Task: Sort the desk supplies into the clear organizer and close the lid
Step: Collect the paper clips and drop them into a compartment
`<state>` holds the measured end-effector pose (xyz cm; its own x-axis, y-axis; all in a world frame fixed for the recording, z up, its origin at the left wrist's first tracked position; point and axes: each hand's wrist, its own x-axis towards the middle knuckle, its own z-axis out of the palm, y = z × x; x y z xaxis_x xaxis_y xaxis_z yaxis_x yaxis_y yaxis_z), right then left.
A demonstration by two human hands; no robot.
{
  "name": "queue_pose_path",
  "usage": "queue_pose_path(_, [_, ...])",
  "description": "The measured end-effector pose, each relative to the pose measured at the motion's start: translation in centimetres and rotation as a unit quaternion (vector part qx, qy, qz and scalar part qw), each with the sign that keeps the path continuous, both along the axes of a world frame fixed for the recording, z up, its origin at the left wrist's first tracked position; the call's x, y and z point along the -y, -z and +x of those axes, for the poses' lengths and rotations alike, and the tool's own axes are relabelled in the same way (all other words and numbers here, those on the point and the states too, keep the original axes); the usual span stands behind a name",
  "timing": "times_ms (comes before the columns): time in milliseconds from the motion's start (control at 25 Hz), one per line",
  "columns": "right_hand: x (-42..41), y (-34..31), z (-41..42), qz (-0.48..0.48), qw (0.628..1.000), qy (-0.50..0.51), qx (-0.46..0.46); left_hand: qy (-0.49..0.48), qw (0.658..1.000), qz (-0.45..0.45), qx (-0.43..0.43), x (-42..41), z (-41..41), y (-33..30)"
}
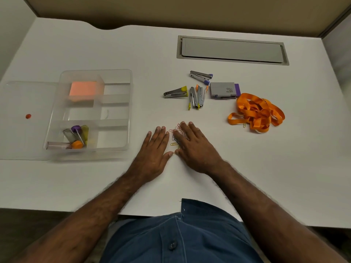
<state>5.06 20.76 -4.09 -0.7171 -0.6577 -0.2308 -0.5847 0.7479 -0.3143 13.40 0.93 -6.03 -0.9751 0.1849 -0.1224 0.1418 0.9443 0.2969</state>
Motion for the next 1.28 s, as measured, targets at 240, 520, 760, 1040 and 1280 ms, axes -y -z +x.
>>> queue_pose_path(240, [1.2,-1.0,2.3,-0.025,0.997,-0.015,-0.069,-0.053,0.998,0.014,-0.029,3.3,3.1,0.6])
queue_pose_path(520, [0.1,-2.5,-0.7,-0.116,0.990,0.069,-0.033,-0.021,0.998,0.000,-0.052,4.7,5.1,1.0])
queue_pose_path(760, [1.8,-4.3,-3.0,-0.225,0.946,0.218,0.084,-0.023,0.996,-0.025,-0.079,4.9,6.0,1.9])
queue_pose_path(1040, [5.9,-7.5,-3.9,-0.305,0.910,0.221,0.172,-0.029,0.994,-0.006,-0.109,4.9,5.9,2.2])
queue_pose_path(1280, [11.6,-9.5,-4.2,-0.317,0.916,0.147,0.196,-0.046,0.993,0.012,-0.109,4.9,6.0,2.2])
